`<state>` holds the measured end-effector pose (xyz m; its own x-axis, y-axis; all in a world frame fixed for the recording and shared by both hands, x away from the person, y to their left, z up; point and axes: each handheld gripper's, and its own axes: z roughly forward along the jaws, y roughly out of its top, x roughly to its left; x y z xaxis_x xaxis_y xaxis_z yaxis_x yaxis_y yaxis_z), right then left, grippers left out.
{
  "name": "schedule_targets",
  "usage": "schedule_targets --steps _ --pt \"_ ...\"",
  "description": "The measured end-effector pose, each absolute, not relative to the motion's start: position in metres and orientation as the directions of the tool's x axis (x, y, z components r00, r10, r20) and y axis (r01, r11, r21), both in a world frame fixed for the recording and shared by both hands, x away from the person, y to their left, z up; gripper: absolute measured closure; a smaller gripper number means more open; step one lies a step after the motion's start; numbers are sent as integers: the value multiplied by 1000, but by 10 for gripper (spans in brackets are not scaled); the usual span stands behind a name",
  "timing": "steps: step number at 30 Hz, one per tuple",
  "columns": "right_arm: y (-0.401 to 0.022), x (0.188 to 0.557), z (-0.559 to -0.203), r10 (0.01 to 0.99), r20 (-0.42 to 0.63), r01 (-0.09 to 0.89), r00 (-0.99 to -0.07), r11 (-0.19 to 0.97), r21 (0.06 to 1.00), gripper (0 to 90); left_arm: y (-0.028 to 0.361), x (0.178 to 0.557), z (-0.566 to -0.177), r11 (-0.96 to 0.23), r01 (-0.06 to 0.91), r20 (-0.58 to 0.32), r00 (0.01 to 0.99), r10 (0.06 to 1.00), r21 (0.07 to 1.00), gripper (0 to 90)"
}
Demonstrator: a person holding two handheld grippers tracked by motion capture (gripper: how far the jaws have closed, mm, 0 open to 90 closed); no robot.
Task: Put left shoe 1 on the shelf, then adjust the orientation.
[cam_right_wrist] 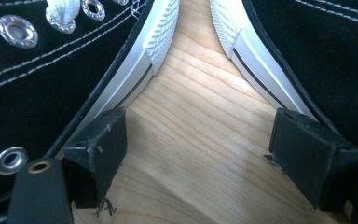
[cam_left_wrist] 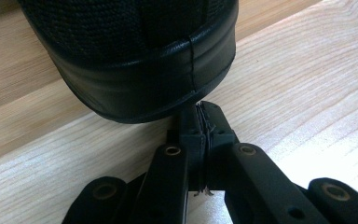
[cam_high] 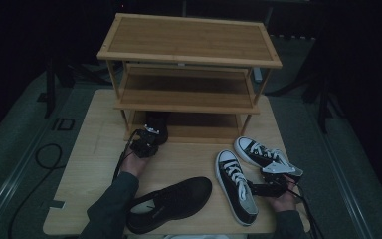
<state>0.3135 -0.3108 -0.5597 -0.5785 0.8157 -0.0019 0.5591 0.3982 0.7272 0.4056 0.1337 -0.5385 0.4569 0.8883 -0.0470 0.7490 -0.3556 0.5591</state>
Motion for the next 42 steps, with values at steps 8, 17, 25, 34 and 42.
schedule_targets --steps 8,17,25,34,42 --pt "-311 313 -560 815 -2 559 -579 398 727 188 135 406 -538 -357 751 -62 465 883 556 798" --pt "-311 313 -560 815 -2 559 -579 398 727 188 137 392 -531 -395 718 -51 512 857 573 690" --pt "-311 313 -560 815 -2 559 -579 398 727 188 147 380 -518 -391 696 -48 520 853 603 641" --pt "-311 313 -560 816 -1 560 -578 397 727 188 156 362 -500 -370 669 -78 539 839 645 616" --pt "-311 313 -560 816 0 560 -578 396 728 188 162 338 -470 -396 609 -72 600 797 687 601"
